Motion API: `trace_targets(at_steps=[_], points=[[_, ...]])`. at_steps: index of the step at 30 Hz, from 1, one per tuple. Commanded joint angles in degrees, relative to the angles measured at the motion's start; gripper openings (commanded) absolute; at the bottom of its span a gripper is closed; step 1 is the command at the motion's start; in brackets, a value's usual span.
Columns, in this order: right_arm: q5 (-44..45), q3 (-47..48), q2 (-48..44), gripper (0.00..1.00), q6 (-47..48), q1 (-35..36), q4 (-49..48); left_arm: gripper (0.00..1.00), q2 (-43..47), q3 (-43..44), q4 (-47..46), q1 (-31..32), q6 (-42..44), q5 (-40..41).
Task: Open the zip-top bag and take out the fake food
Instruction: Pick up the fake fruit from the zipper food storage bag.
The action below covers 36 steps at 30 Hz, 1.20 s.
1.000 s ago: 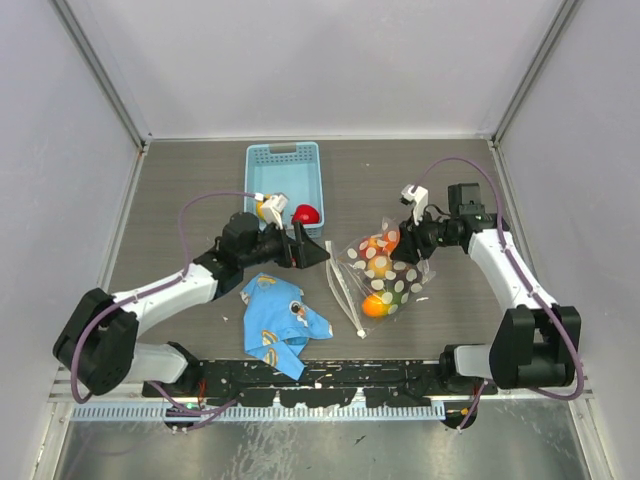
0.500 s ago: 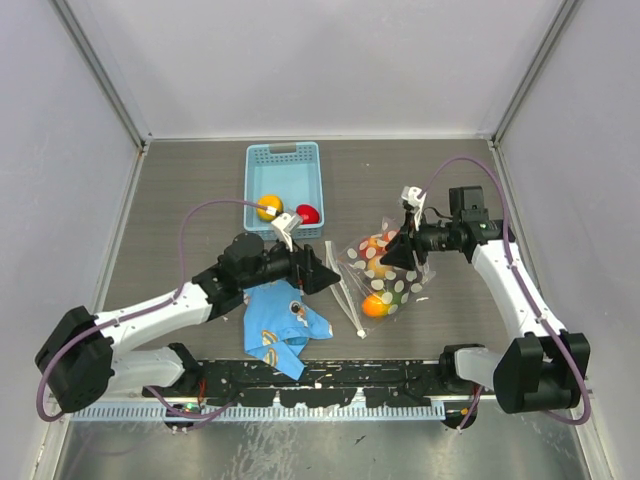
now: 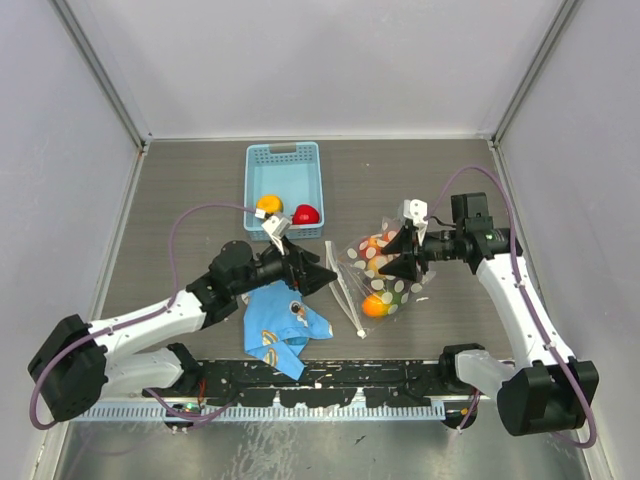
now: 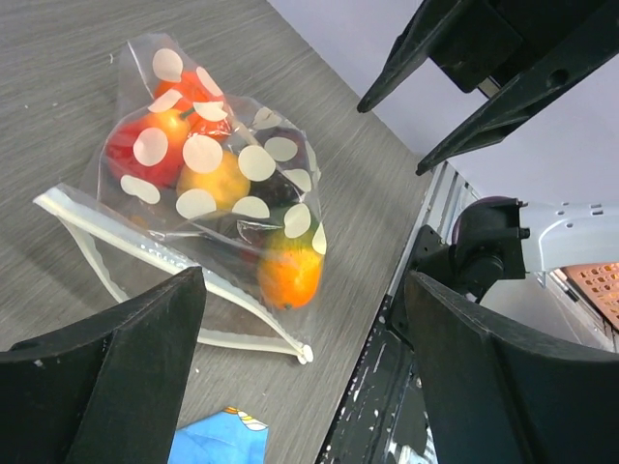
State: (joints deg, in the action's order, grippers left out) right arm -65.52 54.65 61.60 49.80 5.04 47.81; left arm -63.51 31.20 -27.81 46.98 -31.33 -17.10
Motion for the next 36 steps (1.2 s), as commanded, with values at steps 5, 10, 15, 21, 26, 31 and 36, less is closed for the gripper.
trace_targets(at_steps=[5,10,15,21,26,31,36], points=[[-3.03,0.79,-2.19,0.56,19.28,0.64,5.98,0.83,0.64,-1.38,-5.94,-0.04,-4.62,-0.17],[-4.86,-1.08,-0.85,0.59,37.61,0.83,13.65,0.83,3.25,-2.93,-3.45,0.0,-3.91,0.74],[-2.81,-2.02,1.71,0.59,46.17,0.89,18.02,0.83,4.91,-5.12,-3.83,-0.04,-5.01,3.71],[4.39,-4.09,1.01,0.6,46.59,0.93,15.42,0.81,3.2,-5.35,-3.55,0.0,-7.9,4.53],[10.35,-5.27,1.08,0.6,47.68,0.52,14.96,0.76,1.93,-6.53,-4.72,-0.04,-11.94,5.54],[13.69,-6.16,-0.23,0.59,48.96,-0.79,15.48,0.7,2.44,-7.15,-4.18,-0.04,-14.9,7.64],[16.53,-6.92,-1.39,0.57,49.85,-1.97,15.84,0.65,1.48,-7.6,-4.0,0.04,-18.91,8.86]])
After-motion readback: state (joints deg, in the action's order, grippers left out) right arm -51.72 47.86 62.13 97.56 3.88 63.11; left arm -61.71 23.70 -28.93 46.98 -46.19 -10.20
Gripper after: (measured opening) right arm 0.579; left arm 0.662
